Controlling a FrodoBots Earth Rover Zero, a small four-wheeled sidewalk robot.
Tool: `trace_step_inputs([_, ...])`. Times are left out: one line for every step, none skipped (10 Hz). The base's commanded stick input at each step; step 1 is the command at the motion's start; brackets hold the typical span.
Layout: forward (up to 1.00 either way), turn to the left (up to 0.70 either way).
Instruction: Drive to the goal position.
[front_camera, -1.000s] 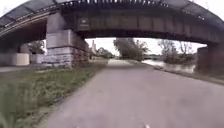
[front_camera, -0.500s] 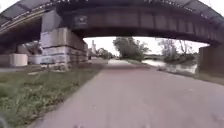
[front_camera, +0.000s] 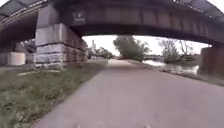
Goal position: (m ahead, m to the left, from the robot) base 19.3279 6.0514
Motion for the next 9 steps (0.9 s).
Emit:
trace_step_inputs([1.0,0.0])
trace_step_inputs([1.0,0.0])
trace_step_inputs([1.0,0.0])
trace_step_inputs([1.0,0.0])
trace_step_inputs([1.0,0.0])
trace_step_inputs([1.0,0.0])
trace_step_inputs([1.0,0.0])
trace_step_inputs([1.0,0.0])
trace_step_inputs([1.0,0.0])
